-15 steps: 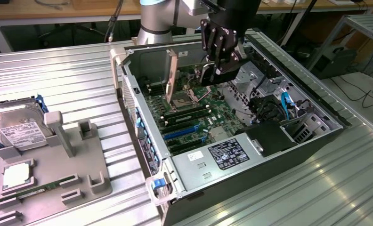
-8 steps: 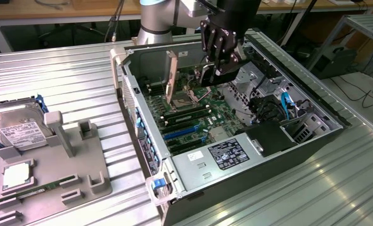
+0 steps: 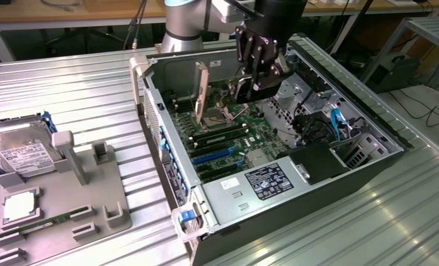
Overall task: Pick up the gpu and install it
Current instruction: 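Insert the gpu into the slot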
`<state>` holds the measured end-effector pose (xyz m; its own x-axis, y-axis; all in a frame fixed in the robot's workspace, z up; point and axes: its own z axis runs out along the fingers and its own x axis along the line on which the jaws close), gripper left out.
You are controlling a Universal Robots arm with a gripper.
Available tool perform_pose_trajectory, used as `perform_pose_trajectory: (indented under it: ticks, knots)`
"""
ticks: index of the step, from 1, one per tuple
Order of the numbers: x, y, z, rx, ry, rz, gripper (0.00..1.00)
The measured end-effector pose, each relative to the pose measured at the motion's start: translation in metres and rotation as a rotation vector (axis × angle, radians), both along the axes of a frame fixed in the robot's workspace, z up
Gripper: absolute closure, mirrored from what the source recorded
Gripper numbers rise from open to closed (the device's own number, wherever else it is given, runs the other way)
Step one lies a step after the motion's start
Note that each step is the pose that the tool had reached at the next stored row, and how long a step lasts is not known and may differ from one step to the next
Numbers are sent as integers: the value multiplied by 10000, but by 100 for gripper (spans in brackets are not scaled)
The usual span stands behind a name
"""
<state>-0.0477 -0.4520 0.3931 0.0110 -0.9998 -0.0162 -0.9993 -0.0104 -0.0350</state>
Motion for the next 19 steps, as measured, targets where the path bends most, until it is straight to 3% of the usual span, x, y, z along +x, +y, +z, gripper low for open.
perform_pose_trajectory:
  ticks: [8, 15, 19]
  knots:
    - [0, 0, -39, -40, -2, -1, 72]
    - [0, 0, -83, -202, -14, -1, 72]
    - [0, 0, -96, -218, -71, -1, 72]
